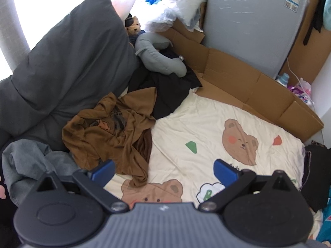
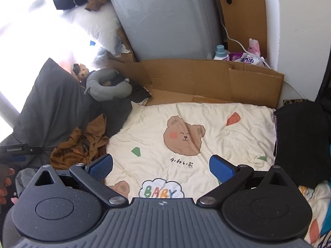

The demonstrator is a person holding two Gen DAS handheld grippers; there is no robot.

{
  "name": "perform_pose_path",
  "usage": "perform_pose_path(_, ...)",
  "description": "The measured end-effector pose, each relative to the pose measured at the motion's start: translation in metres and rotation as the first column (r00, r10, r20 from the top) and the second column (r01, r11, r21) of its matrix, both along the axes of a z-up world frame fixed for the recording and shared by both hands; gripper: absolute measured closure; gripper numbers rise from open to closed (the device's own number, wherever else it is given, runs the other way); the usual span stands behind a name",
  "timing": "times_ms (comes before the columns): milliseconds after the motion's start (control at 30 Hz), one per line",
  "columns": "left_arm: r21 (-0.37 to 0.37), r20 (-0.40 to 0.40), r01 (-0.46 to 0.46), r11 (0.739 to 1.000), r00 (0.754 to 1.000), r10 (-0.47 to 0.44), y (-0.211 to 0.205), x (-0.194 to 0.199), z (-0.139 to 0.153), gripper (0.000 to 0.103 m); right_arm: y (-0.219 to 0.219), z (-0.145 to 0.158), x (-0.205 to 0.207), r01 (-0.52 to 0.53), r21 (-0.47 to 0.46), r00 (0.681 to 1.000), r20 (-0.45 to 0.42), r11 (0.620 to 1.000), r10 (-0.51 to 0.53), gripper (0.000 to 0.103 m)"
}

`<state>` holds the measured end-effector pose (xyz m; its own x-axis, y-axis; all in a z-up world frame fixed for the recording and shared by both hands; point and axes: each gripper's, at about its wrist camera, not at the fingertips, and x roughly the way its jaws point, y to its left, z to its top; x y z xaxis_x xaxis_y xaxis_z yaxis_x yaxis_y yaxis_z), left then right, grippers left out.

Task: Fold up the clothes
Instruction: 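Move the left tool toward the brown T-shirt on the clothes pile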

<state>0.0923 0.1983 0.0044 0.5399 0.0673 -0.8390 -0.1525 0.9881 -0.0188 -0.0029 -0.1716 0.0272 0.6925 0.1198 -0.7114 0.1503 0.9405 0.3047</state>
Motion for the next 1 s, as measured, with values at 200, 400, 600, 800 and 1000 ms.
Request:
perform_pose_path(200, 0.011, -0.014, -0.036, 0.999, 0.999, 0.036, 0.017, 0.008, -0.022, 0.001, 0.001, -0.011, 0.019, -0.033, -0.003, 0.999, 0.019, 0.999, 0.034, 0.001)
perform_pose_path(400, 0.014, -0.029, -0.058, 0.998, 0.998, 0.059, 0.027, 0.017, -0.038, 0.002, -0.004, -0.024, 0.038, -0.031, -0.004, 0.999, 0.011, 1.000, 0.031, 0.001)
perform_pose_path(600, 0.010, -0.051, -0.097, 0.995, 0.994, 0.098, 0.041, 0.031, -0.063, 0.006, 0.000, -0.045, 0.063, -0.071, -0.022, 0.997, -0.002, 0.997, 0.071, 0.001)
perform_pose_path(800, -0.010, -0.062, -0.146, 0.989, 0.987, 0.145, 0.050, 0.043, -0.095, 0.008, 0.014, -0.077, 0.093, -0.124, -0.004, 0.992, -0.008, 0.992, 0.124, 0.001)
perform_pose_path(1000, -0.001, -0.093, -0.177, 0.984, 0.980, 0.176, 0.055, 0.054, -0.123, 0.017, 0.034, -0.097, 0.124, -0.235, -0.014, 0.972, -0.035, 0.972, 0.234, 0.001)
